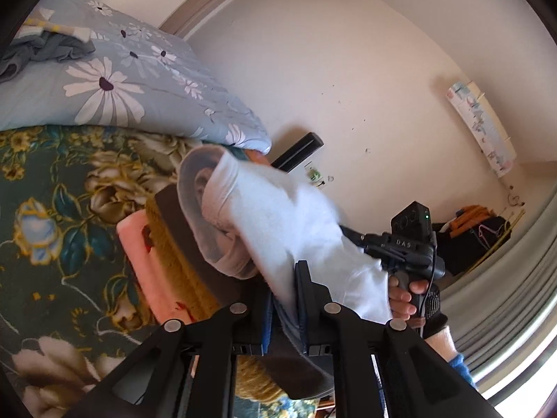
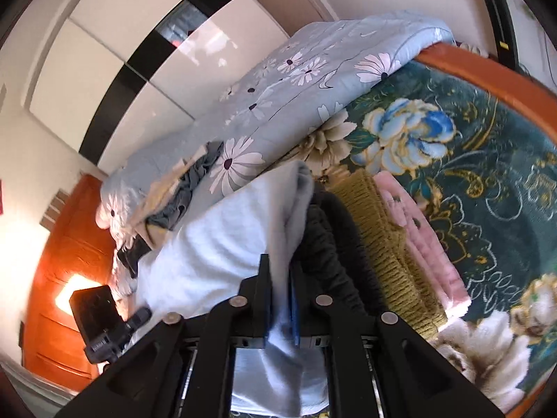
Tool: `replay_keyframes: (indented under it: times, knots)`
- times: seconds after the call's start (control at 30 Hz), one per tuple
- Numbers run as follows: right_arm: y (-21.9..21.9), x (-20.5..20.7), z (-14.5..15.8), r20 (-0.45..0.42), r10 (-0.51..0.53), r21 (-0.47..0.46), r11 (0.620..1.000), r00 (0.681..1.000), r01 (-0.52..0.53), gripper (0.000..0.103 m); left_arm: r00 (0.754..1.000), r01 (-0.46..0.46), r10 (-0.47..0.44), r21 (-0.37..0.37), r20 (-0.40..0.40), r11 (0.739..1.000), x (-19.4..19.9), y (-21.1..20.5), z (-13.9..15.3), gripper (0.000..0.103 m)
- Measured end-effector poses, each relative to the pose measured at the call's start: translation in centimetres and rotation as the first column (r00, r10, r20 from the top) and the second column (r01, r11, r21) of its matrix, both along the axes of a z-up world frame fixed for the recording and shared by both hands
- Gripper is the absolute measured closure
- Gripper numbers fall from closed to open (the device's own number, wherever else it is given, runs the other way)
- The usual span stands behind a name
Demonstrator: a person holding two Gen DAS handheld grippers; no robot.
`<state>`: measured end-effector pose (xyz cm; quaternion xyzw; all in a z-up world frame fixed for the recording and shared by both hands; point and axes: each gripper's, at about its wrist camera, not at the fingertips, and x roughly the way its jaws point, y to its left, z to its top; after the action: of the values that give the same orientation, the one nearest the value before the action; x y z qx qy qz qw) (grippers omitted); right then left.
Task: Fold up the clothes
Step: 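Lift the folded shirt with both grippers and carry it onto the clothes stack, then lower the shirt onto the stack and open both grippers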
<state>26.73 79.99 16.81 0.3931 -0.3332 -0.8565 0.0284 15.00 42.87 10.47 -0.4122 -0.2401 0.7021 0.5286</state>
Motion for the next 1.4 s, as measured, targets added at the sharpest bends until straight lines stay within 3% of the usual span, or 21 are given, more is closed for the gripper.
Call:
replay_keyframes:
  times: [0.2, 0.27, 0.43, 0.5, 0.63, 0.77, 0.87, 1.17, 1.3, 1.4]
  knots:
    - [-1.2, 0.5, 1.5, 0.029, -0.009, 0.076, 0.997, 1.000, 0.006, 0.091, 0.999, 0.025, -0.026, -0.032, -0.026, 0.999, 0.5, -1.0, 1.1, 0.088]
    - [-0.9, 1.1, 2.3, 0.028, -0.043, 0.107, 0.994, 0.999, 0.040, 0.084, 0.997, 0.006, -0.012, -0.072, -0.080, 0.997, 0.9, -2.3, 2.4, 0.085]
    - [-1.5, 2.7, 4.5, 0.027, -0.124, 0.216, 0.970, 0.992, 0.116, 0.082, 0.962, -0.105, 0.063, -0.148, -0.265, 0.983, 1.9, -3.5, 6.1, 0.076]
    - [-3.2, 2.7, 5.4, 0.017, -0.105, 0.276, 0.956, 0.994, 0.096, 0.082, 0.950, -0.091, 0.031, -0.182, -0.310, 0.979, 2.7, -1.8, 6.9, 0.066]
    - [-8.4, 2.1, 6.2, 0.008, 0.020, 0.380, 0.925, 1.000, -0.022, 0.073, 0.918, -0.068, -0.037, -0.249, -0.395, 0.966, 4.3, 1.7, 8.4, 0.065]
    - [-10.9, 3.3, 4.2, 0.038, 0.108, 0.454, 0.884, 0.993, -0.113, 0.072, 0.912, -0.048, -0.088, -0.319, -0.400, 0.947, 5.3, 3.5, 6.8, 0.065]
    - [-9.7, 4.5, 2.3, 0.053, 0.068, 0.452, 0.888, 0.996, -0.085, 0.061, 0.920, -0.027, -0.109, -0.340, -0.376, 0.940, 5.3, 4.3, 5.5, 0.065]
    - [-9.5, 5.3, 1.6, 0.002, 0.035, 0.411, 0.911, 0.999, -0.032, 0.061, 0.925, -0.041, -0.096, -0.348, -0.368, 0.937, 5.8, 3.7, 6.1, 0.064]
    - [-10.7, 8.0, 3.8, -0.079, -0.013, 0.422, 0.905, 0.997, 0.045, 0.060, 0.911, -0.102, -0.038, -0.316, -0.410, 0.943, 7.3, 1.5, 7.8, 0.043]
    - [-12.2, 10.0, 4.3, -0.116, -0.022, 0.418, 0.906, 0.993, 0.069, 0.060, 0.900, -0.148, -0.002, -0.308, -0.436, 0.940, 8.9, -0.4, 8.0, 0.043]
